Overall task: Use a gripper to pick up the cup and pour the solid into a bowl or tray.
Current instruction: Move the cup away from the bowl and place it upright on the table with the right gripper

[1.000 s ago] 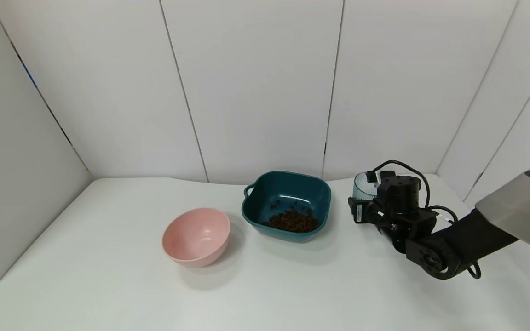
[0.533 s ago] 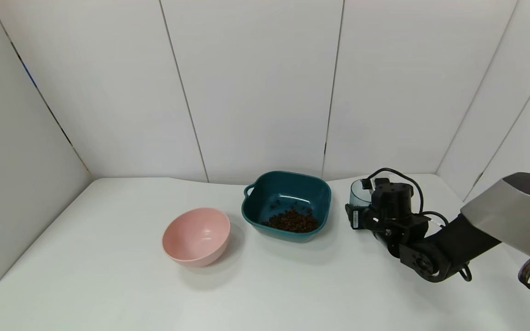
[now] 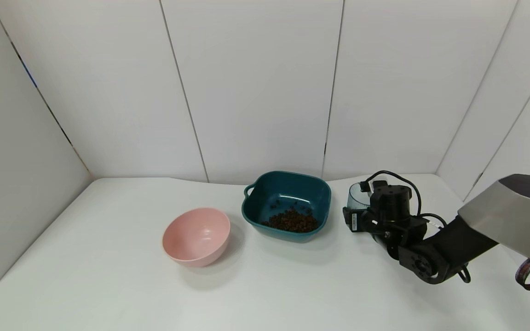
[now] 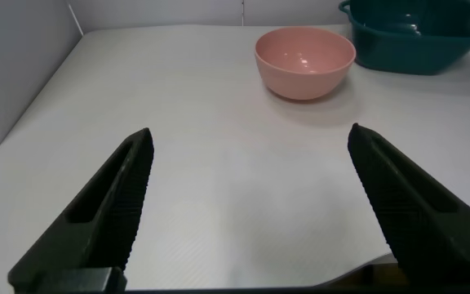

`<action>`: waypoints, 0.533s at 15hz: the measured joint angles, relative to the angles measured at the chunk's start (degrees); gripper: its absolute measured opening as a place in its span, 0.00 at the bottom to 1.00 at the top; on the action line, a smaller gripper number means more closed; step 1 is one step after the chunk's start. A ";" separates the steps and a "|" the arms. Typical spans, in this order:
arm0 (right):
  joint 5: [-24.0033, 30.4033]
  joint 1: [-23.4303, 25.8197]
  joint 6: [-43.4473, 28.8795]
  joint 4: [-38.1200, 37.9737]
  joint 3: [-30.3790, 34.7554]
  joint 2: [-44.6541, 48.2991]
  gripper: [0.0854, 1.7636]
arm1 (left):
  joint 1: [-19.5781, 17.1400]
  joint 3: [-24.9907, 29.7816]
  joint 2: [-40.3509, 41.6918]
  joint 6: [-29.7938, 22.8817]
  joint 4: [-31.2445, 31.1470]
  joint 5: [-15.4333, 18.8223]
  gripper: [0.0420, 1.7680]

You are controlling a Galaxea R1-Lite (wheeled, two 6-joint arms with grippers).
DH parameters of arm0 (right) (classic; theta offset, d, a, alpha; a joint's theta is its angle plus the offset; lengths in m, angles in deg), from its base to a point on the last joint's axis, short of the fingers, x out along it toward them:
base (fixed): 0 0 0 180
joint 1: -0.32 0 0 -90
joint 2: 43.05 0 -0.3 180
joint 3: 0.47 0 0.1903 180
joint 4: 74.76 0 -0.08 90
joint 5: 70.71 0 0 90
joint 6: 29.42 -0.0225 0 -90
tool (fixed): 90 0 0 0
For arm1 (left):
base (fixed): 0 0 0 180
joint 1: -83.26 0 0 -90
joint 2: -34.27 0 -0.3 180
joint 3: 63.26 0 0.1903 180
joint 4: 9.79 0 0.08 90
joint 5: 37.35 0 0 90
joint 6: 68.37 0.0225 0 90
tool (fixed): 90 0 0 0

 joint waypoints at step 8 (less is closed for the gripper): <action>6.07 1.22 -0.06 -7.17 3.50 6.27 0.93 | 0.00 0.00 0.00 0.00 -0.02 0.00 0.97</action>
